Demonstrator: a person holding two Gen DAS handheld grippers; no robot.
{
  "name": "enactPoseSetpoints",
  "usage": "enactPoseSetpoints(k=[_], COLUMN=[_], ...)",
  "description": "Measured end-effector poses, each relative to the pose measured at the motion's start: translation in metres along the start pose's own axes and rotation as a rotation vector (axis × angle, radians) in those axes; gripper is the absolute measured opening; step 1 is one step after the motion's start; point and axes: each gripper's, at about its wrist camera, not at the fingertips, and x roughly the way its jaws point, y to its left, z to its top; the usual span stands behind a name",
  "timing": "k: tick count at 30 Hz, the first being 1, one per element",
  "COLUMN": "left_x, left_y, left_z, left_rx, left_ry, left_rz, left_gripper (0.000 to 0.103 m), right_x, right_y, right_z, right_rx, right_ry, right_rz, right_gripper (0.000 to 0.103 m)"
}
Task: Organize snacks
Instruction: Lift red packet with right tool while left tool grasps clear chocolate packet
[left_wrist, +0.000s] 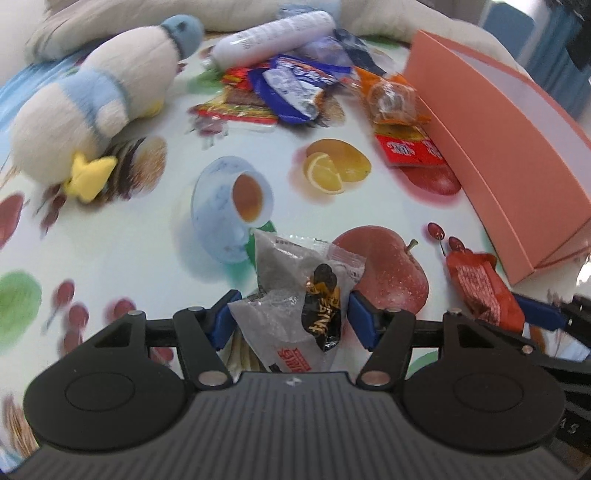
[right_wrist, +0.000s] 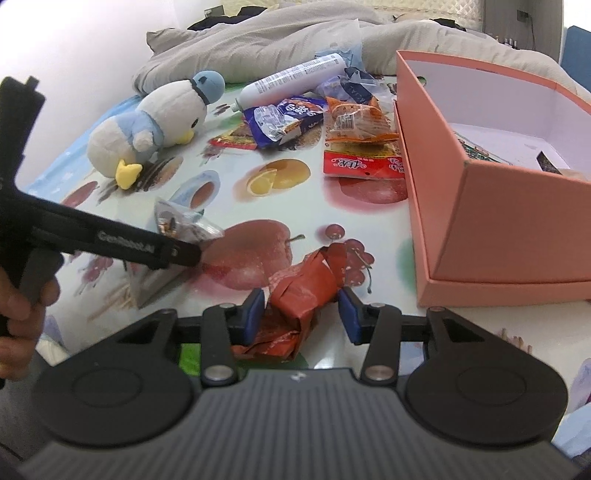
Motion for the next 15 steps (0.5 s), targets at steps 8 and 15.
enactPoseSetpoints(k=[8,15], left_x=[-0.019,-0.039], left_y=[0.002,0.001], left_z=[-0.01,-0.008], left_rx=[-0.081,-0.117], left_ry=[-0.036,-0.072], left_rz=[0.0,-0.005], left_gripper=[0.067,0.066], right_x=[-0.009,-0.022], right_y=[-0.001,-0.001], right_z=[-0.002,-0.001], right_rx=[-0.004,0.005], right_ry=[-0.008,-0.027], right_rz=[-0.004,0.005], right_gripper=[0.046,0.046])
